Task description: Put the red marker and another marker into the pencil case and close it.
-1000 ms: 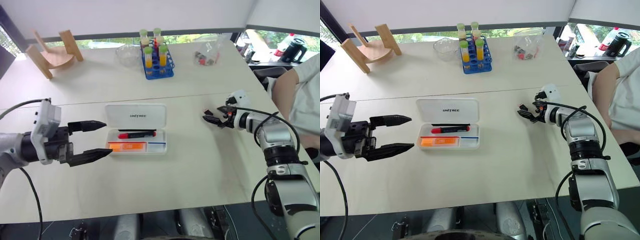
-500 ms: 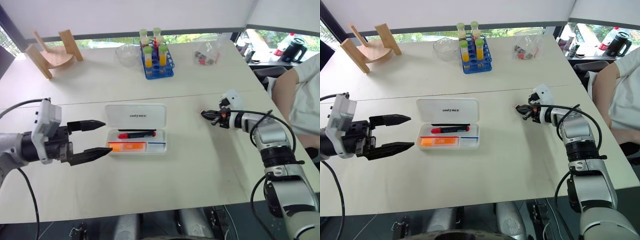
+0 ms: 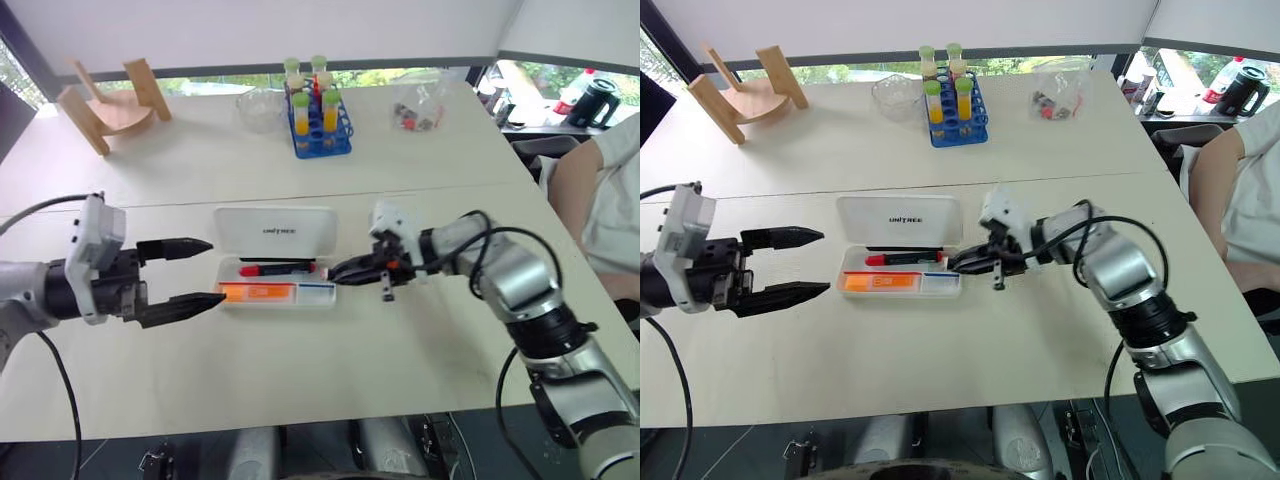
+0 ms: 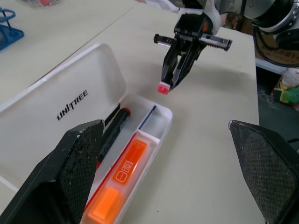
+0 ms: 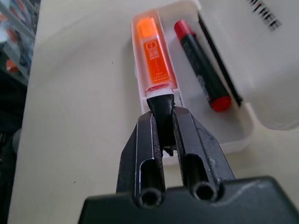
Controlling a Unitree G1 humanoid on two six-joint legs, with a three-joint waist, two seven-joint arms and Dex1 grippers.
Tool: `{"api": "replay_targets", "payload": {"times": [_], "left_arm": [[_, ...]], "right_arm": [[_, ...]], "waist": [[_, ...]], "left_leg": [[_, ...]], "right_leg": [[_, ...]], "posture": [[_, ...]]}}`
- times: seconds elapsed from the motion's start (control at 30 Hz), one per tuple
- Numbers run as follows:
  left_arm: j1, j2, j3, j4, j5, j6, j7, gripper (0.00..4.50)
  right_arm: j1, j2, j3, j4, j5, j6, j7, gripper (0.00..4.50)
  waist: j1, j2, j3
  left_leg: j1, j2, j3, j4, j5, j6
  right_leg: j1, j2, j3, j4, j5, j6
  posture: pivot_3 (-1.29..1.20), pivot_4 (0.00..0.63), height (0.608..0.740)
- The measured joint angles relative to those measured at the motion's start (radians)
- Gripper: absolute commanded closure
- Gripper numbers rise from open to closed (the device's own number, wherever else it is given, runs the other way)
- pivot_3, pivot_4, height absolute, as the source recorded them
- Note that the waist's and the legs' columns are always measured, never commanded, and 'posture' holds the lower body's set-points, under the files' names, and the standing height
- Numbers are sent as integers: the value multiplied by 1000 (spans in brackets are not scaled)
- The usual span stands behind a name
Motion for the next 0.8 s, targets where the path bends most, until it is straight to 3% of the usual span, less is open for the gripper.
{"api": "replay_targets", "payload": {"times": [0.3, 0.47, 0.6, 0.8], "left_arm": [[73, -9, 41, -45, -10, 12, 19, 95], [82, -10, 55, -51, -11, 12, 29, 95], [84, -10, 61, -55, -12, 13, 32, 95], [85, -10, 61, -53, -7, 21, 56, 95]], "right_arm": [[-7, 64, 84, 74, -80, -25, -30, 4477], [-12, 88, 85, 91, -96, -23, -41, 2232], [-18, 91, 84, 89, -97, -16, -38, 77], [-30, 74, 57, 65, -66, 27, -20, 27]], "waist": [[11, 0, 0], [11, 0, 0], [11, 0, 0], [11, 0, 0]], "left_leg": [[0, 0, 0, 0, 0, 0], [0, 0, 0, 0, 0, 0], [0, 0, 0, 0, 0, 0], [0, 0, 0, 0, 0, 0]], "right_leg": [[0, 0, 0, 0, 0, 0], [0, 0, 0, 0, 0, 0], [0, 0, 0, 0, 0, 0], [0, 0, 0, 0, 0, 0]], "posture": [[0, 150, 740], [0, 150, 740], [0, 150, 740], [0, 150, 740]]}}
